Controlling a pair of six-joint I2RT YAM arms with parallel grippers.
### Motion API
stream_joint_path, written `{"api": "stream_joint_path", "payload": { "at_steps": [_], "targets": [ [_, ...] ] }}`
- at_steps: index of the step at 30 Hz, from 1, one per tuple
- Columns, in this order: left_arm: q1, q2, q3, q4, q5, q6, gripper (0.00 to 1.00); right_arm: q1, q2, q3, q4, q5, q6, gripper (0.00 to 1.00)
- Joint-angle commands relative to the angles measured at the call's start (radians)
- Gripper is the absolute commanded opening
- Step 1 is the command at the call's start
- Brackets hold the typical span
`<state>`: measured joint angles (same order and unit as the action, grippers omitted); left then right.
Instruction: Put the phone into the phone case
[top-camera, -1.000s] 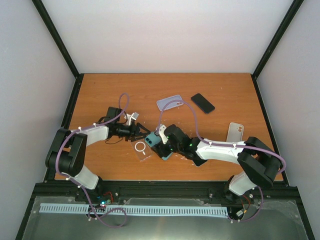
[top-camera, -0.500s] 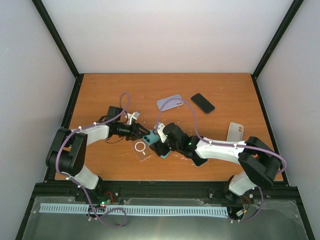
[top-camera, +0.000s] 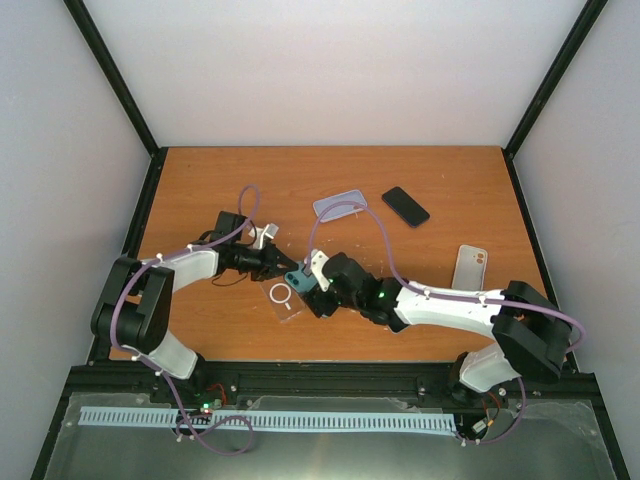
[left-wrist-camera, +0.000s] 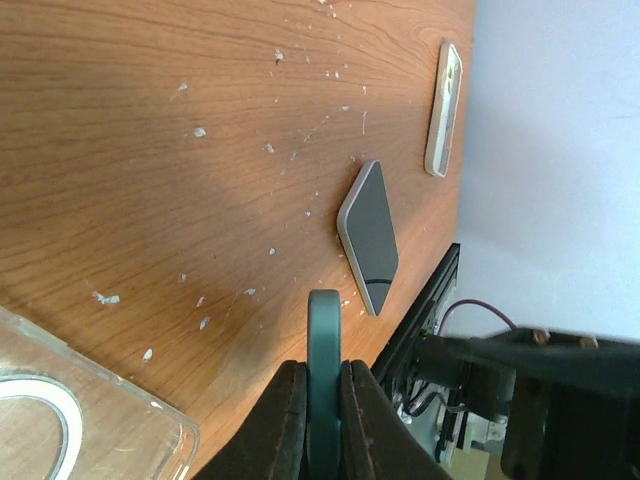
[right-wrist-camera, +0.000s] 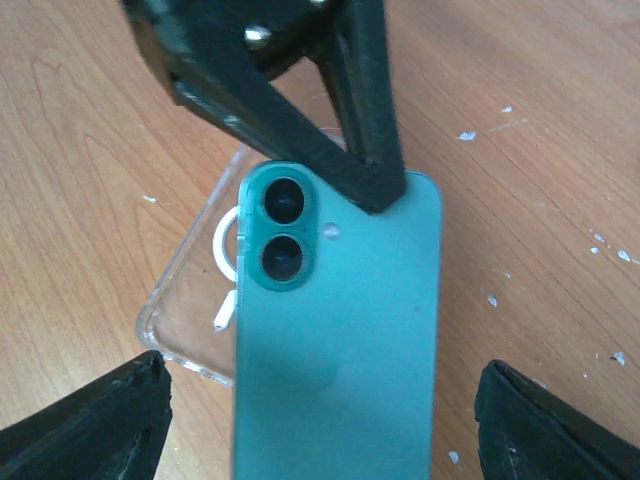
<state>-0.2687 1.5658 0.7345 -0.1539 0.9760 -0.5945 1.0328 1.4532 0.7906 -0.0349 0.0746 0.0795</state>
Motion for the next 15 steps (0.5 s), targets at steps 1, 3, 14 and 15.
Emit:
{"api": "stream_joint_path", "payload": {
  "at_steps": [1,3,14,15],
  "targets": [
    [-0.003,-0.043,0.025,0.001,-0.001,-0.101,0.0,0.088,-0.027,0.012,-0.004,0.197,-0.142,0.79],
    [-0.003,-0.049,0.026,0.004,0.0,-0.14,0.0,0.122,-0.028,0.011,0.013,0.263,-0.19,0.75],
    [-0.003,-0.093,0.027,-0.036,0.03,-0.277,0.0,0.198,0.075,0.067,-0.021,0.465,-0.262,0.61],
    [-0.003,-0.096,0.026,-0.036,0.033,-0.285,0.0,0.203,0.089,0.075,-0.028,0.477,-0.266,0.62]
  ]
}}
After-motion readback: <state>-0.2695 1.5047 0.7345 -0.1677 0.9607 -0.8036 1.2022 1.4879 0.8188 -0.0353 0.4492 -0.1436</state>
